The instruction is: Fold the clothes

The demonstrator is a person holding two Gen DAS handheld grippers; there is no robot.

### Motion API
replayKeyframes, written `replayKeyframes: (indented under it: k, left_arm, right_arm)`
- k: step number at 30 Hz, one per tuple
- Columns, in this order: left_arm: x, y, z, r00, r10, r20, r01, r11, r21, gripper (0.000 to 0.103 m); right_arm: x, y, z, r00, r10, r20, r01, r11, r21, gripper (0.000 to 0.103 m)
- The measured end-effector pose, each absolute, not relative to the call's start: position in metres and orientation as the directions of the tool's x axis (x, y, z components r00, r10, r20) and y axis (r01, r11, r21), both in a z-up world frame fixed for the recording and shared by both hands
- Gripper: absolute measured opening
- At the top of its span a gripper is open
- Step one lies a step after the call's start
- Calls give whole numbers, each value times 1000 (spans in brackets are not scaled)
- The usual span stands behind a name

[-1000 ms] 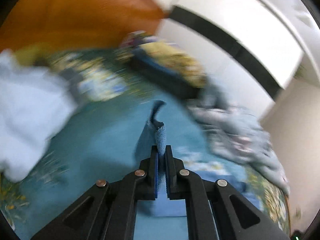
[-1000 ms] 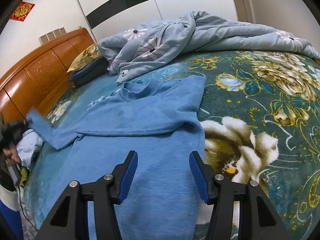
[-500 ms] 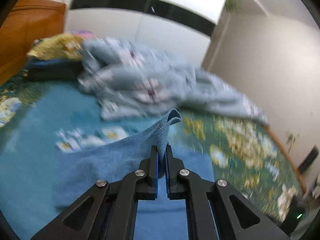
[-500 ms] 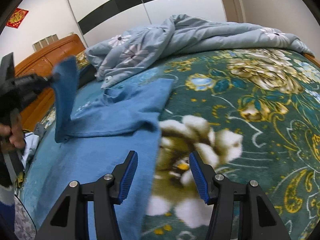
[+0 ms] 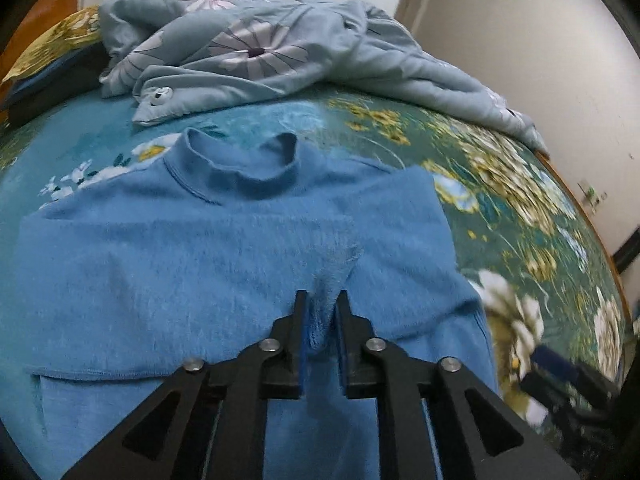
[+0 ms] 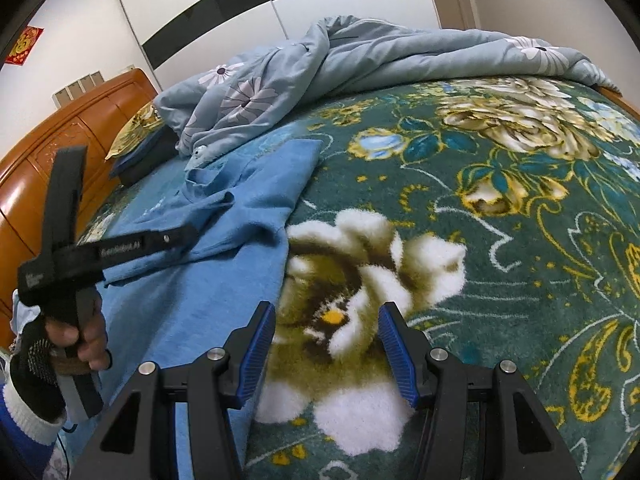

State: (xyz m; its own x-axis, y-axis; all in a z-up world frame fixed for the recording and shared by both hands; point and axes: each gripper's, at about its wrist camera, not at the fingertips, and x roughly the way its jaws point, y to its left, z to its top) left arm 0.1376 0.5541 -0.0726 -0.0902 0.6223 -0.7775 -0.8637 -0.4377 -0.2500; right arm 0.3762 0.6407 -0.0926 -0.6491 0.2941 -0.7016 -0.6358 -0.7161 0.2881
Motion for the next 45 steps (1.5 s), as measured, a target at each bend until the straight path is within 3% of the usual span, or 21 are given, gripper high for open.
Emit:
replayKeyframes:
  k: [5,11,20,33,35,37,39,40,45]
  left_arm:
    - [138,517,-52,-23,675,-737,-877,-367,-309,36]
    - [108,439,-41,-276,664,-695,-815,-545,-198,51]
    - [54,387,-83,-369,533,-762,-712,-689,-136,52]
    - [31,371,-100,-305,556,-773,-696,-684,-217,52]
    - [29,369,-100,-298,563,-771,-695,-681,-229,52]
    - [28,368,-101,-291,569,-769,-694,-679,-241,52]
    - [27,367,-101,-287,574,-767,-693,-677,-247,52]
    - [26,367,-101,-285,576,-766,-692,-676,-251,52]
    - [23,364,-99,-272,594,-757,-684,-673,-282,52]
  right_arm:
    - [361,632,-78,-693,286,-662,-605,-730,317,58]
    - [312,617,-61,-761,190,-621,-507,-772,385,58]
    - [225,621,-85,-725,84,-684,-487,-764,423,58]
    - [199,635,-98,-713,55,-699,-537,-683,494,58]
    - [197,636,-97,-719,49,-694,-541,-666,514,56]
    - [194,636,-96,-718,51,-694,-547,-659,517,43]
    - [192,636,-93,-714,58,-697,-551,-661,509,14]
    - [191,636,-91,-712,61,-699,-553,-663,505,9]
    - [185,633,-67,-719,79,-691,-528,-708,469,8]
